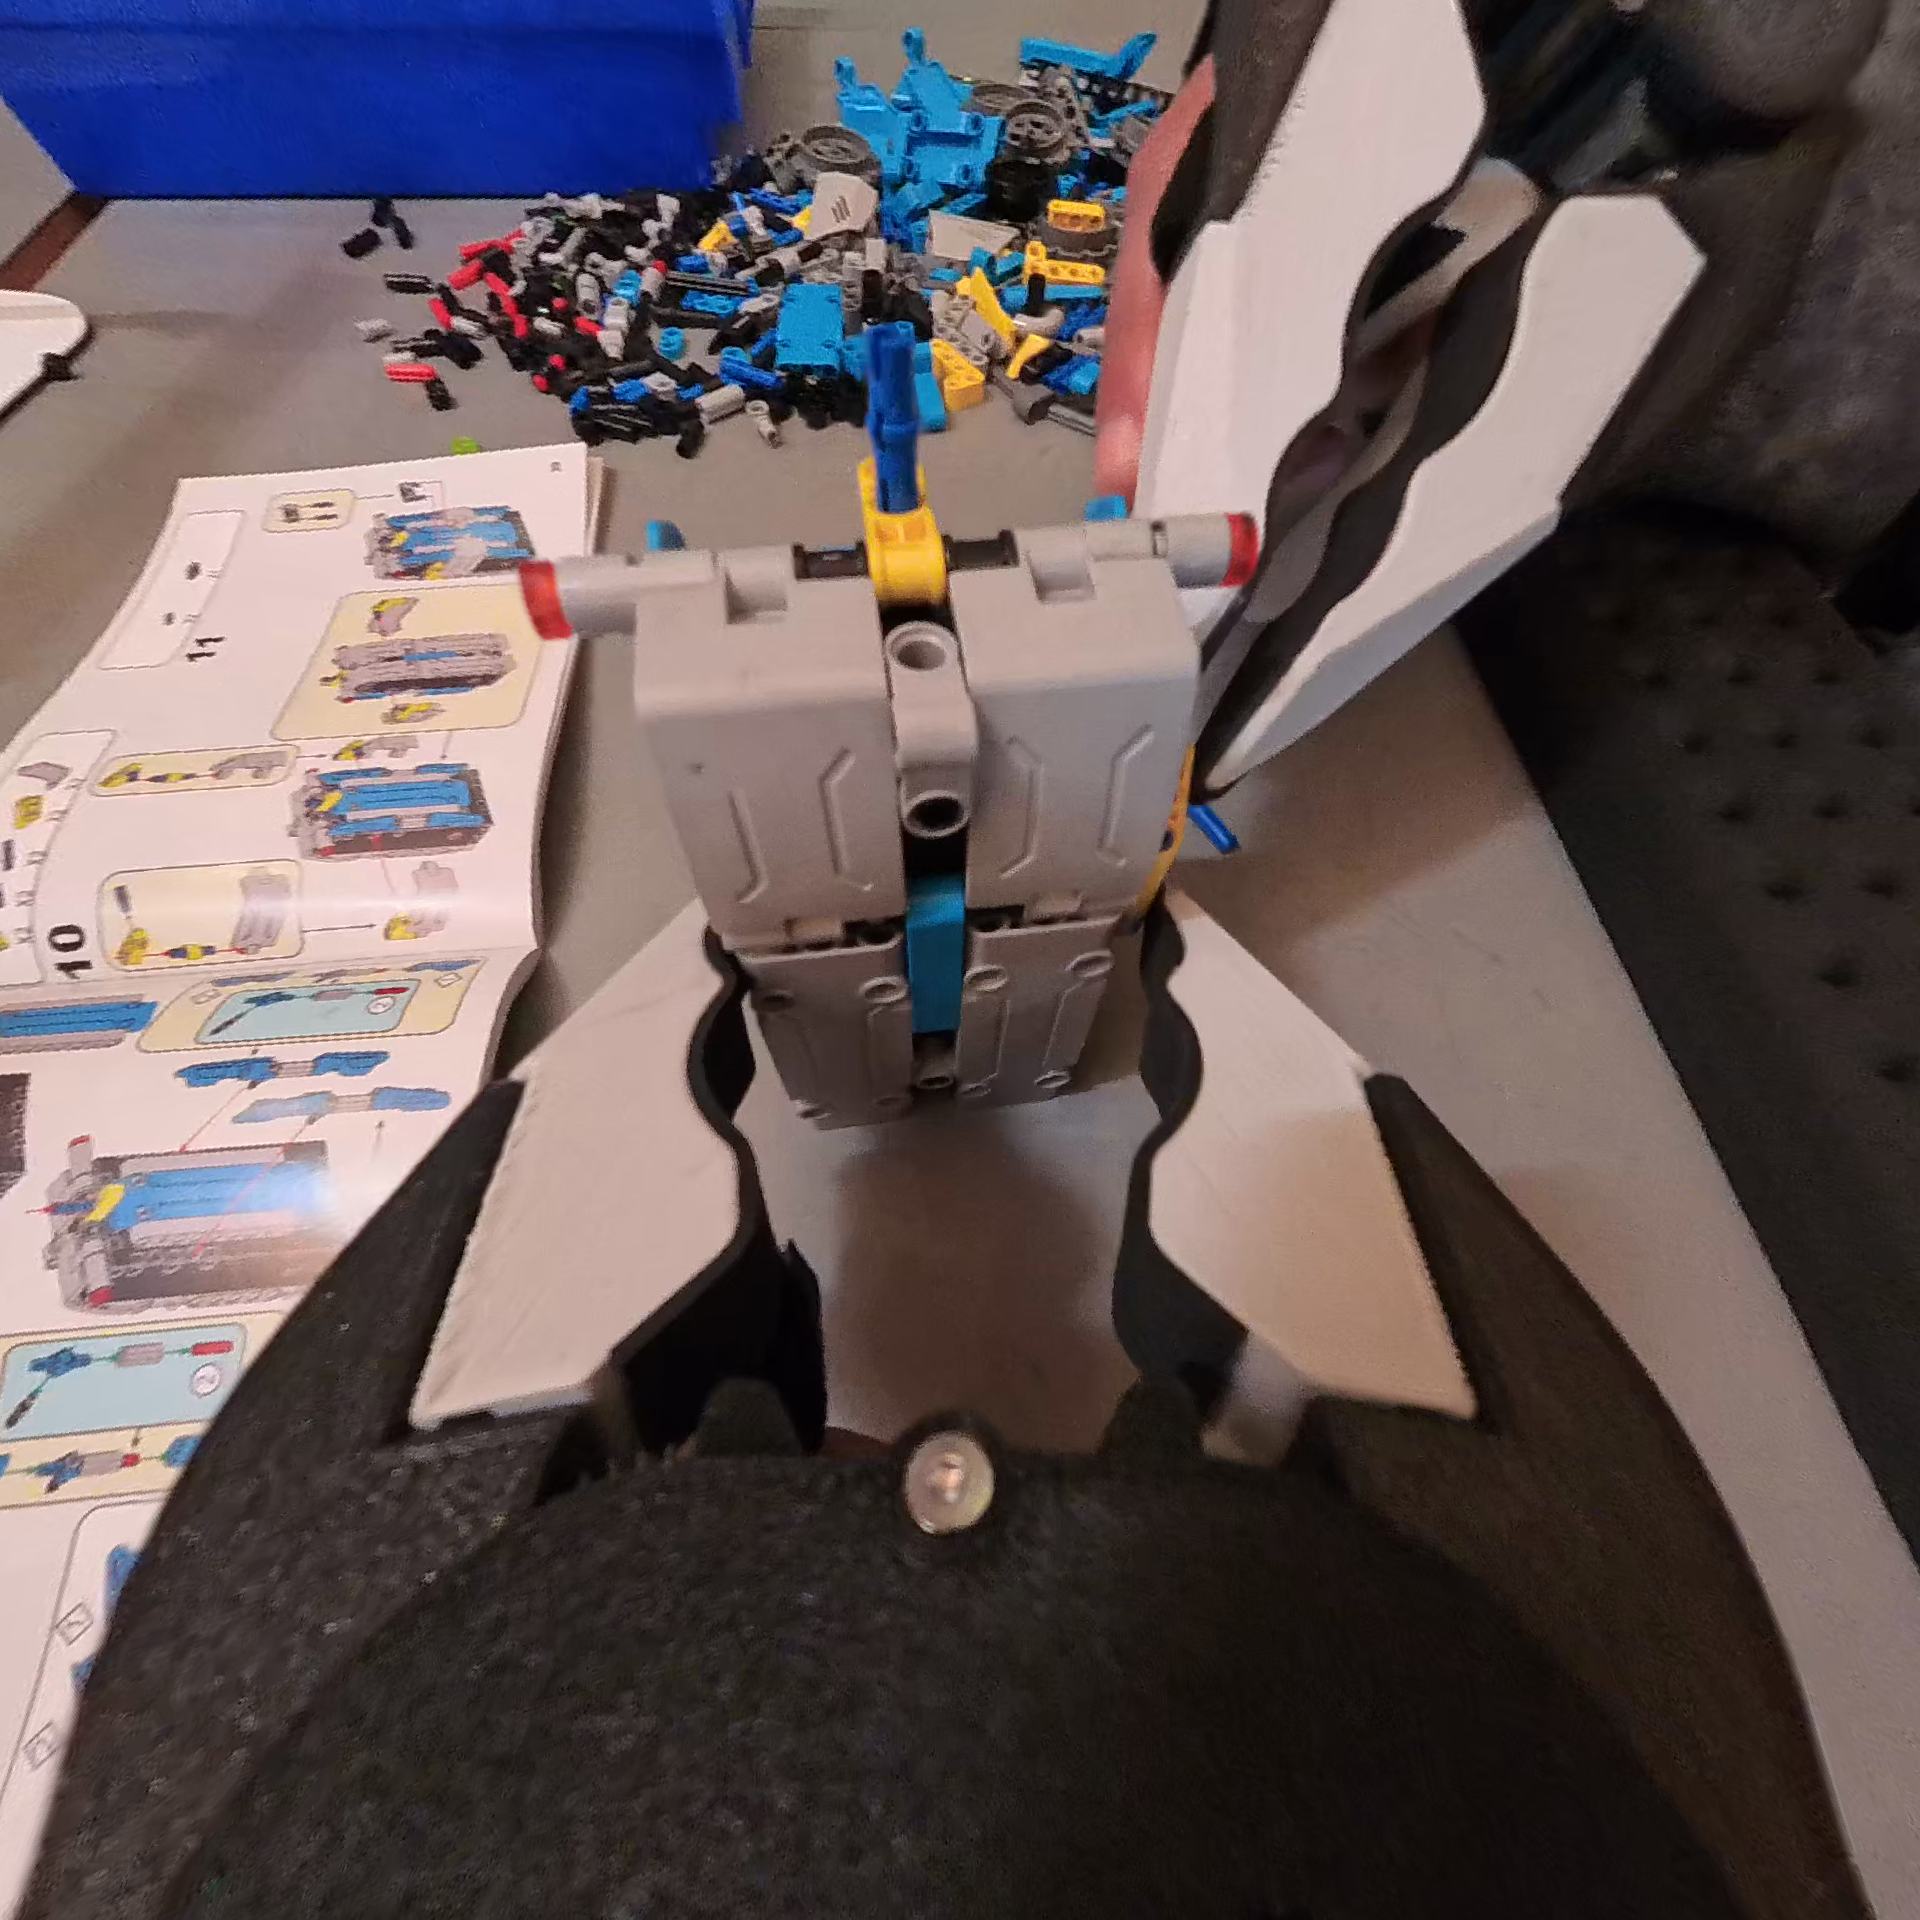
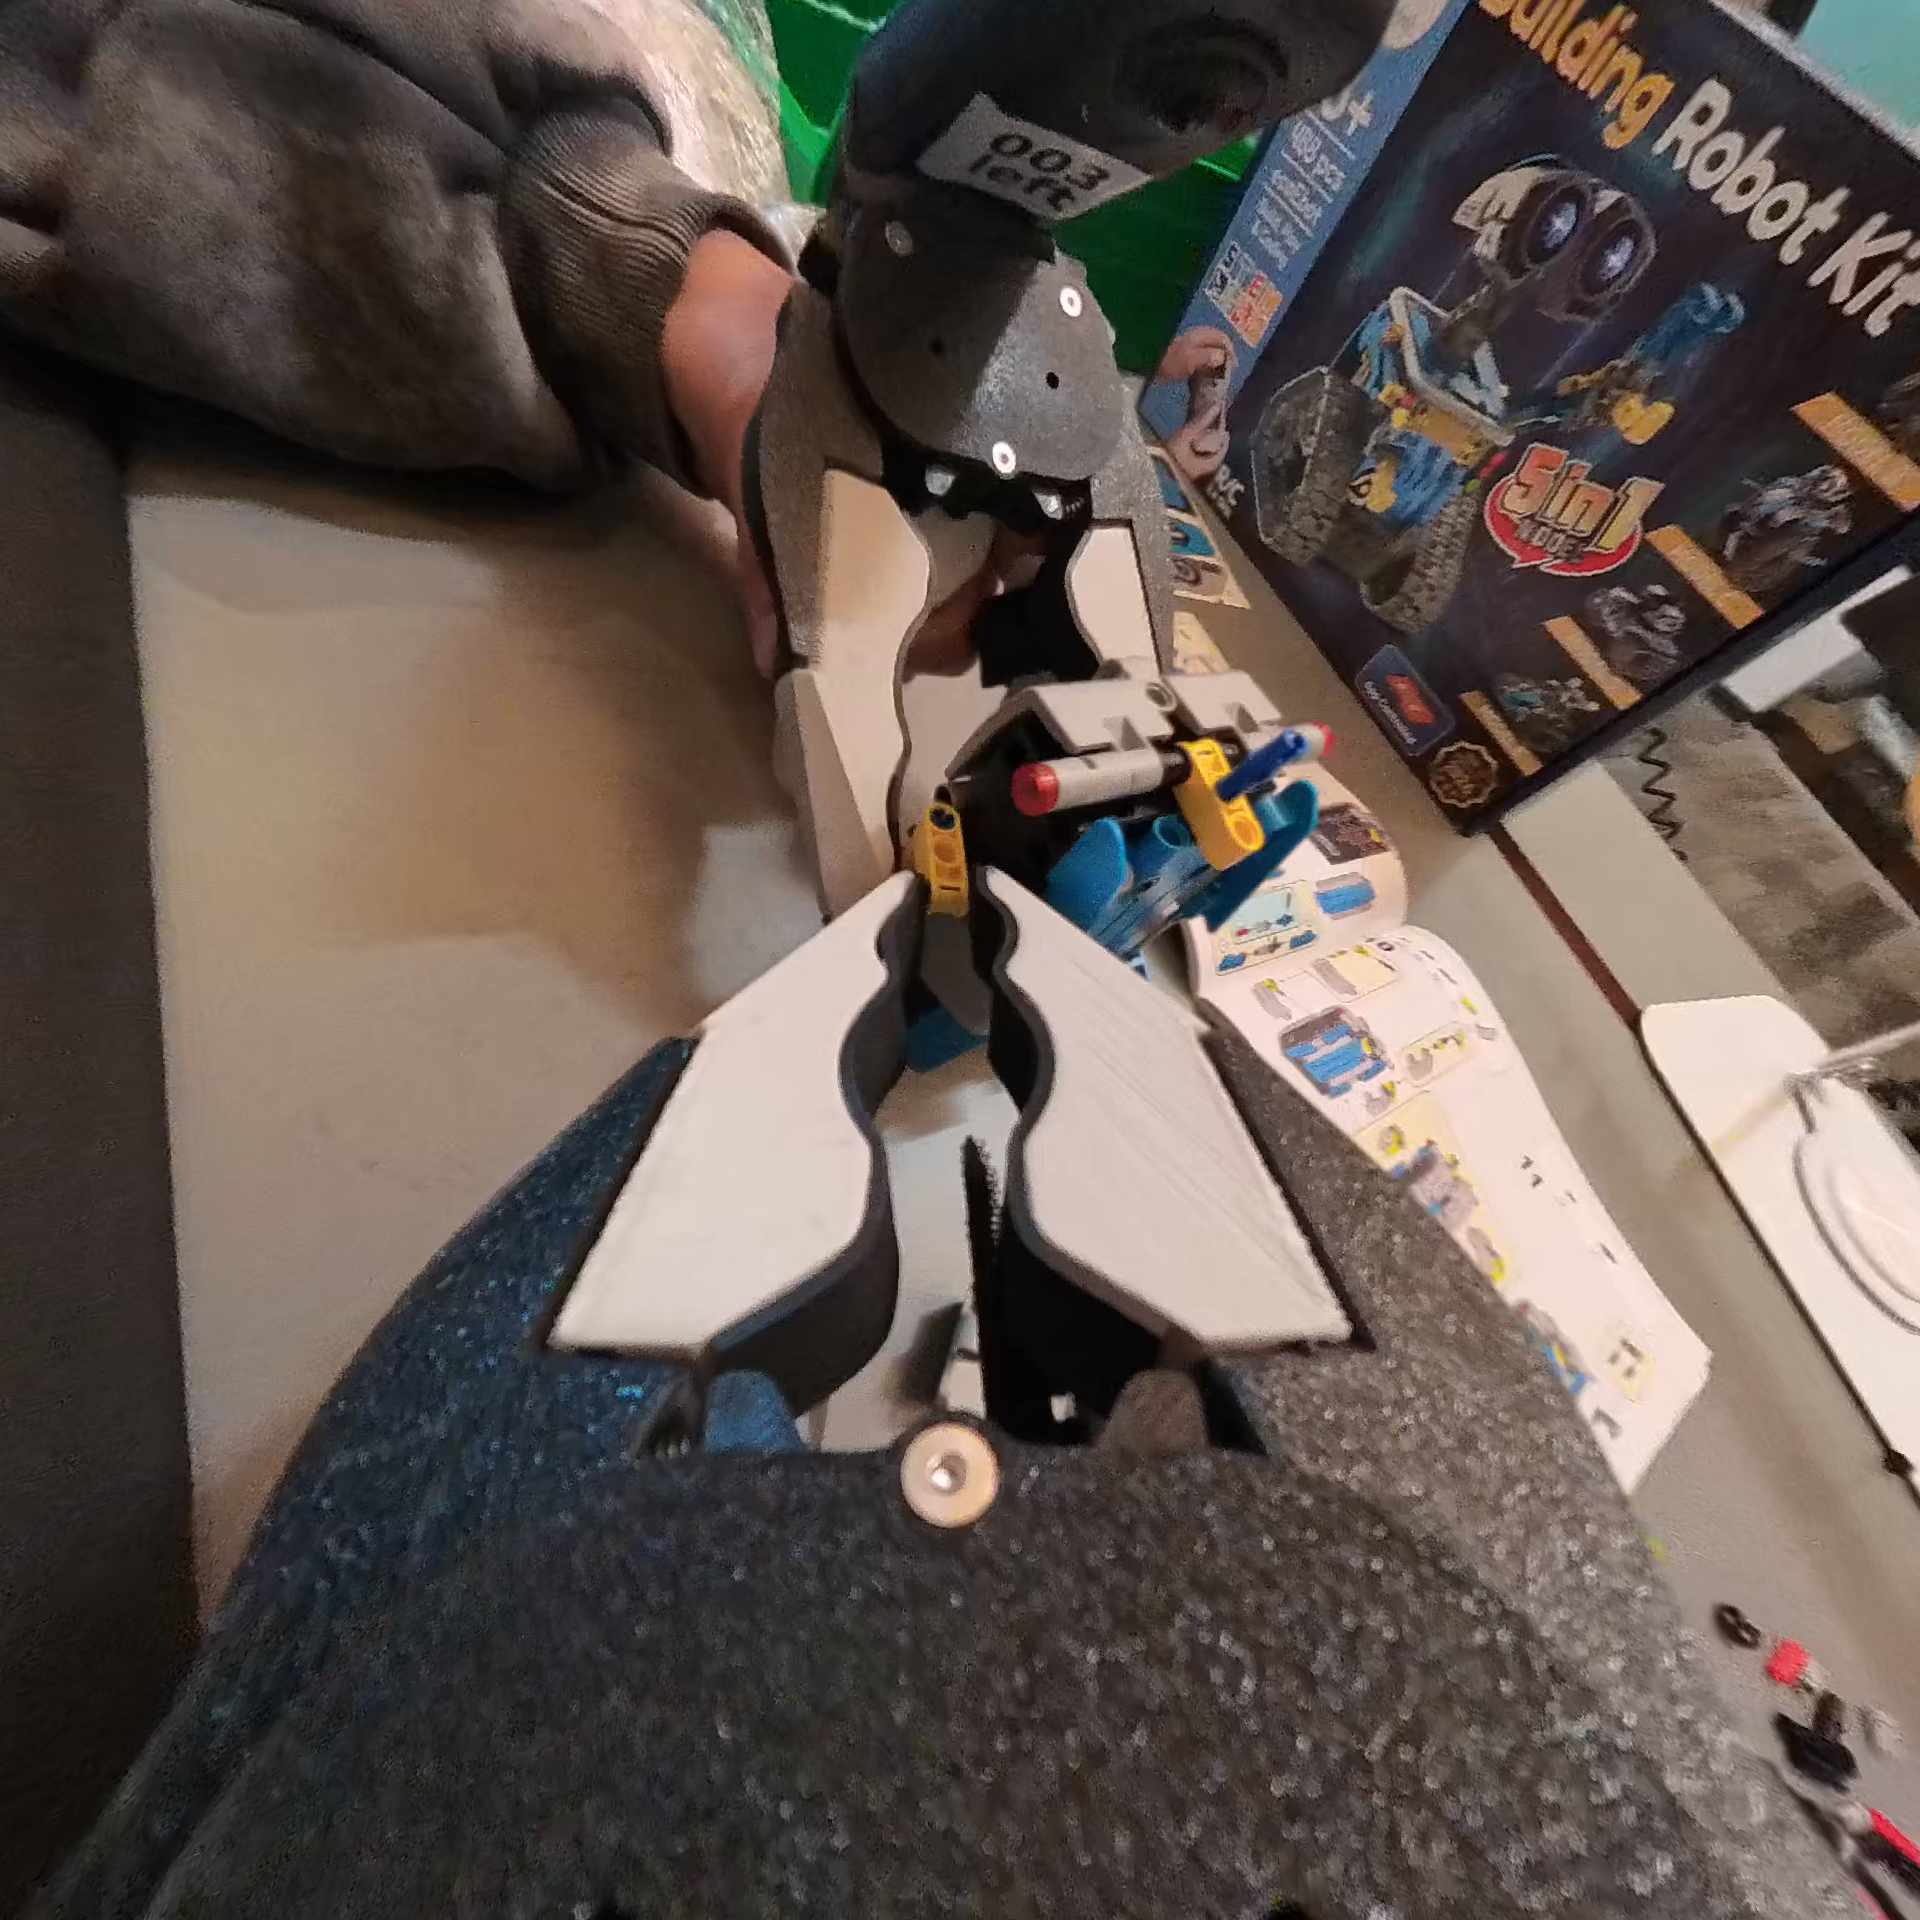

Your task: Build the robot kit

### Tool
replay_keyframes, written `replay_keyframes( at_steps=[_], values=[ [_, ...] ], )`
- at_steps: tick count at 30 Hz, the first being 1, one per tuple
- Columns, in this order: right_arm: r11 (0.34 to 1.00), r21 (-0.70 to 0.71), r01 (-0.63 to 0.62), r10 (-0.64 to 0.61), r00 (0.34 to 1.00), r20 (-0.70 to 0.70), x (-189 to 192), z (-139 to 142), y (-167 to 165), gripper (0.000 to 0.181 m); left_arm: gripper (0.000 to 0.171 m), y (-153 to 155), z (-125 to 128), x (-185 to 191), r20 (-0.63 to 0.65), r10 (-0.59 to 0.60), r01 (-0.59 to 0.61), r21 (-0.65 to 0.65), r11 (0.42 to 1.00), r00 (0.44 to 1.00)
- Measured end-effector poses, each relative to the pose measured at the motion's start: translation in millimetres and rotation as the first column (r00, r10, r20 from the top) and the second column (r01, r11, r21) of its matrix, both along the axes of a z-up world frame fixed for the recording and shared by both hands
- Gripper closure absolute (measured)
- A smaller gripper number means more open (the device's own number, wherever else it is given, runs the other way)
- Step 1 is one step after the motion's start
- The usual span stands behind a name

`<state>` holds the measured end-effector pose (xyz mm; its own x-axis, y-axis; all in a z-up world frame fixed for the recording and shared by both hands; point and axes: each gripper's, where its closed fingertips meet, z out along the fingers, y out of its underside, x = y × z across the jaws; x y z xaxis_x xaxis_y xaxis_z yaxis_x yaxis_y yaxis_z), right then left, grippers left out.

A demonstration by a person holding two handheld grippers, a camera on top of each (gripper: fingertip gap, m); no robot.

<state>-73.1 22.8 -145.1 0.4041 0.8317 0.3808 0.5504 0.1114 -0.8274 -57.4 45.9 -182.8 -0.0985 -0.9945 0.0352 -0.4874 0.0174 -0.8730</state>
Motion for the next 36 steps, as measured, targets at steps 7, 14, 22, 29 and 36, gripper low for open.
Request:
replay_keyframes(
  at_steps=[7, 14, 22, 29, 36],
  values=[
    [0.999, -0.03, -0.035, 0.034, 0.999, -0.025, 2.3, 0.2, 0.2, 0.174, 0.087, -7.1, 11.8, -4.8, 0.057, -0.086, 0.09, -0.079, 0.993, 0.995],
    [0.999, -0.019, -0.05, 0.049, 0.999, -0.022, -0.8, 0.2, -3.1, 0.174, 0.102, -3.3, 33.7, -6.1, 0.17, -0.071, 0.087, -0.089, 0.992, 0.983],
    [0.987, -0.062, -0.147, 0.143, 0.988, -0.061, -3.0, 0.8, -10.9, 0.174, 0.104, -9.2, 35.0, -12.5, 0.189, -0.166, 0.198, -0.165, 0.966, 0.968],
    [0.986, -0.071, -0.15, 0.146, 0.988, -0.055, -2.2, 0.0, -7.6, 0.174, 0.099, -6.0, 36.0, -13.5, 0.165, -0.177, 0.207, -0.185, 0.961, 0.97],
    [0.988, -0.048, -0.143, 0.141, 0.989, -0.051, -3.1, 0.6, -7.8, 0.174, 0.102, -7.4, 39.7, -3.6, 0.171, -0.146, 0.171, -0.14, 0.975, 0.974]
  ],
)
